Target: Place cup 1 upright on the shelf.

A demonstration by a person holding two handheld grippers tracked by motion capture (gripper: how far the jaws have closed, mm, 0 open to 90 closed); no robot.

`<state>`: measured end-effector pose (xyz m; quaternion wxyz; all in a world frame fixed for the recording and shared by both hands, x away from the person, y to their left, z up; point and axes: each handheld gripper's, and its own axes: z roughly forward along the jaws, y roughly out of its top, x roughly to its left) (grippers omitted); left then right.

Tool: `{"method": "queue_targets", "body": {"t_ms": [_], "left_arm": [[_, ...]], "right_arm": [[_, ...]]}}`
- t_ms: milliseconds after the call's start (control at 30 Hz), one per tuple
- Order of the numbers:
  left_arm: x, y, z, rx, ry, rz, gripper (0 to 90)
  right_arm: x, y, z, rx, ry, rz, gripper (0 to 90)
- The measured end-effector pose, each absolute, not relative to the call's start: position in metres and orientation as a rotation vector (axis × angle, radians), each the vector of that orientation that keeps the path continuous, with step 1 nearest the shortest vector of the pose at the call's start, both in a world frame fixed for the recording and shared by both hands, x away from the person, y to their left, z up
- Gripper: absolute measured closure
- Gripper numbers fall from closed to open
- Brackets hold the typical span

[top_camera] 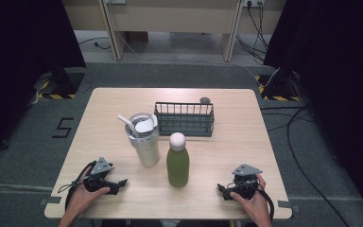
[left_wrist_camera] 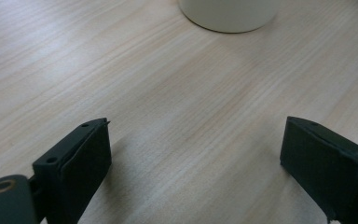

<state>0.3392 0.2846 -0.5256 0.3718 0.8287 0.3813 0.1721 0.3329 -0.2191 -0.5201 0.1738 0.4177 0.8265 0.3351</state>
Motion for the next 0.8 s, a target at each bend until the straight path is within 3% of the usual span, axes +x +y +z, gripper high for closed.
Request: {"method": "queue_targets", "body": {"t_ms": [133,233,800], "left_arm": [[0.3387,0.2846,-0.5254,2.123,0.973,0.447,9.0],[0.3381,0.2841,-0.525,2.115,0.964,0.446,14.8],[0.336,0.2802,-0.5235,2.091,0.942,0.454,14.7]], "right_arm": [[0.3333,-0.2192,-0.5201,1.181,2.343,0.951,0.3],[0.3333,-0.2192,-0.5201,1.181,2.344,0.951,0.3],[0.3333,-0.2192,-0.5201,1.181,2.344,0.951,0.3]]}}
